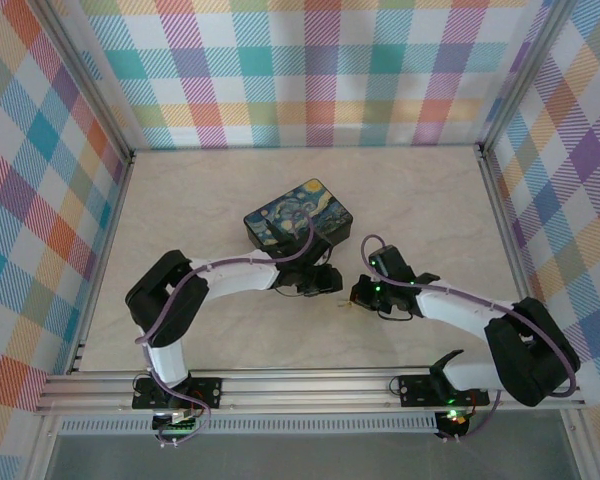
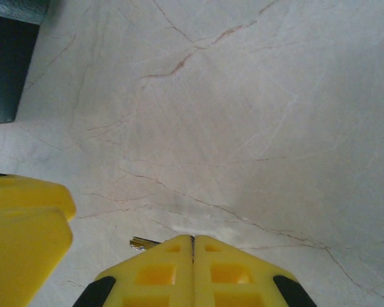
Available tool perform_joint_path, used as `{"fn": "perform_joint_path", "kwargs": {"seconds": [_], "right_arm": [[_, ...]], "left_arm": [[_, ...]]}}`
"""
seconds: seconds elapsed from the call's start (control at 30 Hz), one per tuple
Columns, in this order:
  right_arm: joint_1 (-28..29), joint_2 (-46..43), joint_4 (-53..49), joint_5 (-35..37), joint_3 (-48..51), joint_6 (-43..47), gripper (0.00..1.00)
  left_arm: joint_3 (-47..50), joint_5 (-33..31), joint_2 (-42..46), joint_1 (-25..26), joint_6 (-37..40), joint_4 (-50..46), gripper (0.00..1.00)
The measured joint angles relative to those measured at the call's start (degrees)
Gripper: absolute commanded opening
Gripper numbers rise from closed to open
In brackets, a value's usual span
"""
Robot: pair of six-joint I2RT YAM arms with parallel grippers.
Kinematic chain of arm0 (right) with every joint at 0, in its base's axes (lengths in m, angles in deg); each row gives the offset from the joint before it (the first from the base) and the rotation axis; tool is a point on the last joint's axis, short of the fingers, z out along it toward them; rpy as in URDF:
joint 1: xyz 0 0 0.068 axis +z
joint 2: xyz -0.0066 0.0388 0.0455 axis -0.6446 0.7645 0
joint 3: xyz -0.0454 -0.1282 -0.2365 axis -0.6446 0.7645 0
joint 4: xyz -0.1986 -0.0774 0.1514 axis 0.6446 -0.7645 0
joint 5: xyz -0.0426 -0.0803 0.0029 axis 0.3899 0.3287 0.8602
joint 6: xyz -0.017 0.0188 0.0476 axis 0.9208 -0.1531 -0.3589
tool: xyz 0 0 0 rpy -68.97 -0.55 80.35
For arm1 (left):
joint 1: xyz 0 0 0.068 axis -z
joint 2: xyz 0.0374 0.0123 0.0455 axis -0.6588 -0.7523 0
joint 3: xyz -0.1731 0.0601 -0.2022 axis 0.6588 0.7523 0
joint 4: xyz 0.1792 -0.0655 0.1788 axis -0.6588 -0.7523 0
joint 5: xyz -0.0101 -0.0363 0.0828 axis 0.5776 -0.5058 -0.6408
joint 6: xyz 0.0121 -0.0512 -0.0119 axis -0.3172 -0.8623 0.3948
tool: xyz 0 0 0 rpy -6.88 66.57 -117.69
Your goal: Unlock the padlock with the key
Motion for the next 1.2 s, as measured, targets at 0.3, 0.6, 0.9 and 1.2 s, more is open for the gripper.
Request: {"fn": "perform_joint_path", "kwargs": {"seconds": [0.3, 0.6, 0.9, 1.2], "right_arm": [[0.0, -2.4, -0.1, 0.0, 0.0, 0.1, 0.07], [-0.5, -2.4, -0.2, -0.2, 0.0, 0.3, 0.16], [-1.9, 0.7, -3.8, 1.2, -1.5, 3.1, 0.27], [-2.4, 2.6, -7.6, -0.3, -4.8, 8.1, 0.51]], "left_arm": [[0.4, 2.8, -0.1, 0.0, -2.0, 3.4, 0.30], [4.7, 4.6, -0.1, -0.4, -6.0, 7.4, 0.38], [5.0, 1.4, 1.8, -1.2, -5.0, 3.2, 0.38], [3.3, -2.5, 7.1, -2.0, -0.9, -2.5, 0.39]]}}
